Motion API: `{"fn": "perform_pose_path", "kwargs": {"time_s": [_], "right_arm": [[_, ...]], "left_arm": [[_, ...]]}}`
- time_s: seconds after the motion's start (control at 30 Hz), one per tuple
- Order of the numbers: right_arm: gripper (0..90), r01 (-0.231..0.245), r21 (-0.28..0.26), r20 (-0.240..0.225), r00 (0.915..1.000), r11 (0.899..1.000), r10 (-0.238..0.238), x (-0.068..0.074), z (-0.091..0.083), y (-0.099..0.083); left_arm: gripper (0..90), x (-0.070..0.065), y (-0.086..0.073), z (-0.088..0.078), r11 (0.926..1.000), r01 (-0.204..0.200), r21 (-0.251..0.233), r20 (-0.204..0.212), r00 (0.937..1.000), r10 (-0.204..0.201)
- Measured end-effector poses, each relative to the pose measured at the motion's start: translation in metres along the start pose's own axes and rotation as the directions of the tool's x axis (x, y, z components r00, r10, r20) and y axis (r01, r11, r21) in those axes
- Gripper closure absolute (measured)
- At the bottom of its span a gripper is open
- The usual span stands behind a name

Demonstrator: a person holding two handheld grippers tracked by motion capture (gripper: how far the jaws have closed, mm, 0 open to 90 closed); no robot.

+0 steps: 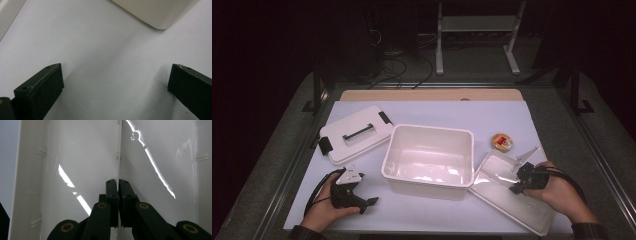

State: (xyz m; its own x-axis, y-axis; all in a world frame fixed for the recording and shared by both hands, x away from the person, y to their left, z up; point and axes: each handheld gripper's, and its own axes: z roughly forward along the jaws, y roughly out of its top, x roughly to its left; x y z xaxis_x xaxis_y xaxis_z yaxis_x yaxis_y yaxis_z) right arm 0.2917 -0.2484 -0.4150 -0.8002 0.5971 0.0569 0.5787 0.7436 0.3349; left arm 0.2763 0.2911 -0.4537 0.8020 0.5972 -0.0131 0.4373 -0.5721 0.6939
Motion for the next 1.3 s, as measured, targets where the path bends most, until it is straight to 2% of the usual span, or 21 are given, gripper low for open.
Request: {"fn": "perform_pose_path", "kwargs": {"time_s": [0.3, 0.4, 0.6, 0.9, 1.13, 1.3], "right_arm": [[75.6, -0.001, -0.041, -0.016, 0.9999, 0.999, 0.000, 0.000, -0.016, 0.003], [71.1, 0.002, -0.059, -0.004, 1.0000, 0.998, -0.002, -0.002, -0.025, 0.008], [59.1, -0.026, -0.079, 0.019, 0.9994, 0.997, 0.028, -0.008, -0.037, 0.019], [47.0, -0.062, -0.102, 0.057, 0.9960, 0.993, 0.068, -0.025, -0.050, 0.043], [44.7, -0.074, -0.117, 0.079, 0.9933, 0.990, 0.084, -0.041, -0.051, 0.066], [43.0, -0.091, -0.129, 0.115, 0.9877, 0.988, 0.106, -0.056, -0.048, 0.080]], "left_arm": [[0.0, 0.000, 0.000, 0.000, 1.0000, -0.001, 0.000, 0.000, 1.0000, 0.001], [0.0, 0.000, 0.000, 0.000, 1.0000, -0.001, 0.000, 0.000, 1.0000, 0.001], [0.0, 0.000, 0.000, 0.000, 1.0000, -0.001, 0.001, -0.001, 1.0000, 0.001], [0.0, 0.000, 0.000, 0.000, 1.0000, -0.001, 0.000, -0.001, 1.0000, 0.001], [0.0, 0.000, 0.000, 0.000, 1.0000, -0.001, 0.000, 0.000, 1.0000, 0.001], [0.0, 0.000, 0.000, 0.000, 1.0000, -0.001, 0.000, -0.001, 1.0000, 0.001]]}}
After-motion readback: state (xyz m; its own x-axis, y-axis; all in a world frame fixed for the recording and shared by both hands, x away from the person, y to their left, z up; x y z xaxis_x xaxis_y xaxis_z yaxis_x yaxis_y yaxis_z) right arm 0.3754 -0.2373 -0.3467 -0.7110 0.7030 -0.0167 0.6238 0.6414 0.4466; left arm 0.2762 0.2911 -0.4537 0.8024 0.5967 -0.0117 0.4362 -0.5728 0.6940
